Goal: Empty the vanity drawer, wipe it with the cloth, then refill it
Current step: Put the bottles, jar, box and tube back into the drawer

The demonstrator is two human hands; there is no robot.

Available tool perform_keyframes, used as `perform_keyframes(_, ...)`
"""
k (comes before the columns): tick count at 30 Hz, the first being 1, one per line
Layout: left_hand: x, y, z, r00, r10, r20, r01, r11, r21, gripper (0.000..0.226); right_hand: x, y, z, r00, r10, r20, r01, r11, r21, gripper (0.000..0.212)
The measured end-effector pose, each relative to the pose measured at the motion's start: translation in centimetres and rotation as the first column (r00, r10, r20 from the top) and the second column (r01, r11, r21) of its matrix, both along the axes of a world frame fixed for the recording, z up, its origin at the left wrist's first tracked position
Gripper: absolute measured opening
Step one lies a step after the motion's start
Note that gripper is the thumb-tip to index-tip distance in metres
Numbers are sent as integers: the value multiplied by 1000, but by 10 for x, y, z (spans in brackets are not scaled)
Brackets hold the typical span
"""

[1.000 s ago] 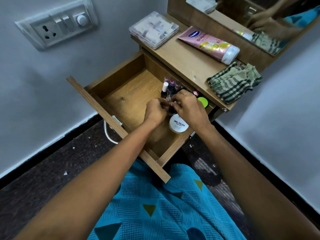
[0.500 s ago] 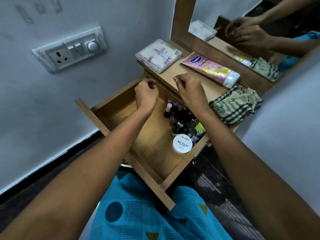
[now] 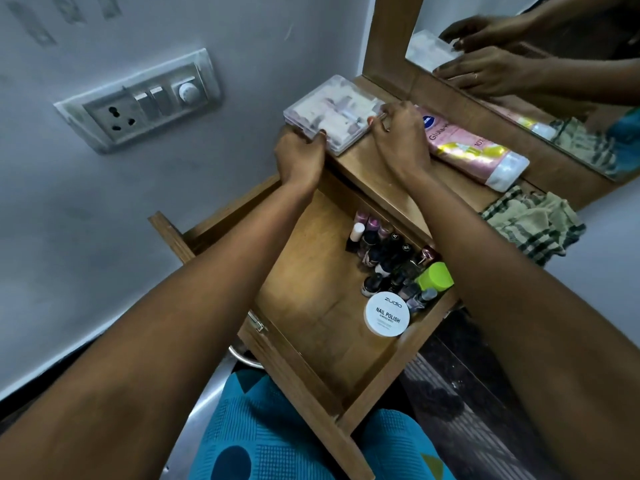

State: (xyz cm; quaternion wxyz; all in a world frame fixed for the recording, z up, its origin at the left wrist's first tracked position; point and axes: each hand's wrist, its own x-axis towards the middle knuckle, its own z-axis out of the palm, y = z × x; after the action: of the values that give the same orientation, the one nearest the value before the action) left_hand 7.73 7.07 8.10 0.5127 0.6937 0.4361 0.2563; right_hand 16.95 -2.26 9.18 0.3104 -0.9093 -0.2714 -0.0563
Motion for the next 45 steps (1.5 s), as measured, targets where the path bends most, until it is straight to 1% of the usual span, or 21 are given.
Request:
perform_keyframes(4, 9, 6, -4, 998, 26, 65, -15, 987, -162, 39, 13, 7, -1, 1000, -24, -16, 24, 1000, -14, 35)
perform_keyframes(6, 12, 8, -5, 996, 39, 82, -19, 972, -232, 40, 18, 11, 0, 998, -20, -52, 20, 1000, 0, 34)
perform_keyframes(12, 14, 10, -7, 984, 74, 164, -12, 937, -349, 36, 23, 19, 6, 987, -28, -161, 36, 998, 46, 28)
perform_keyframes(14, 12, 11, -6, 975, 96, 199, -9, 918, -397, 30, 22, 20, 7, 983, -29, -180, 39, 998, 52, 26)
perform_keyframes(16, 9, 11, -4, 972, 107, 211, -5, 900, -435, 13, 19, 20, 7, 981, -21, -193, 31, 998, 52, 25)
perform_keyframes(18, 2, 11, -1, 961, 131, 242, 7, 867, -498, 9, 14, 19, 9, 982, -19, -190, 29, 998, 54, 24)
perform_keyframes(19, -2, 11, 1, 952, 148, 268, 22, 840, -542, 9, 12, 19, 10, 983, -16, -186, 26, 998, 54, 24)
perform_keyframes(21, -11, 11, 2, 944, 170, 282, 38, 793, -608, 25, 5, 19, 10, 982, -1, -190, 13, 998, 58, 23)
perform_keyframes(22, -16, 12, 2, 945, 177, 276, 36, 780, -624, 29, 0, 19, 10, 980, 6, -199, 5, 998, 58, 22)
perform_keyframes(24, -26, 11, 3, 946, 195, 260, 22, 758, -652, 30, -9, 18, 9, 978, 18, -209, -8, 999, 51, 21)
perform_keyframes(26, -37, 11, 2, 941, 223, 253, 10, 731, -682, 23, -20, 16, 9, 978, 29, -207, -18, 998, 54, 18)
perform_keyframes(29, -57, 7, 2, 941, 237, 242, 6, 703, -712, 10, -40, 13, 5, 973, 29, -229, -10, 997, 80, 21)
perform_keyframes(33, -88, -1, 1, 942, 236, 239, 7, 700, -714, 16, -74, 1, -1, 966, 21, -257, 22, 986, 165, 14)
perform_keyframes(35, -103, -4, 0, 944, 222, 244, 17, 706, -708, 16, -91, -5, -4, 953, -3, -302, 74, 972, 224, 28)
perform_keyframes(37, -117, -9, -1, 946, 208, 249, 31, 707, -706, 17, -108, -10, -7, 938, -17, -348, 118, 955, 272, 33)
perform_keyframes(39, -129, -12, -1, 945, 210, 253, 33, 706, -707, 17, -124, -13, -8, 915, -29, -403, 166, 936, 309, 38)
perform_keyframes(41, -140, -15, 0, 935, 239, 260, 21, 698, -716, 17, -139, -15, -10, 864, -45, -502, 262, 891, 371, 46)
perform_keyframes(43, -148, -19, 0, 930, 250, 268, 23, 690, -723, 15, -154, -18, -12, 752, -15, -659, 398, 807, 436, 47)
perform_keyframes(45, -155, -23, -1, 935, 228, 272, 44, 685, -728, 13, -164, -20, -16, 605, 115, -788, 491, 725, 483, 36)
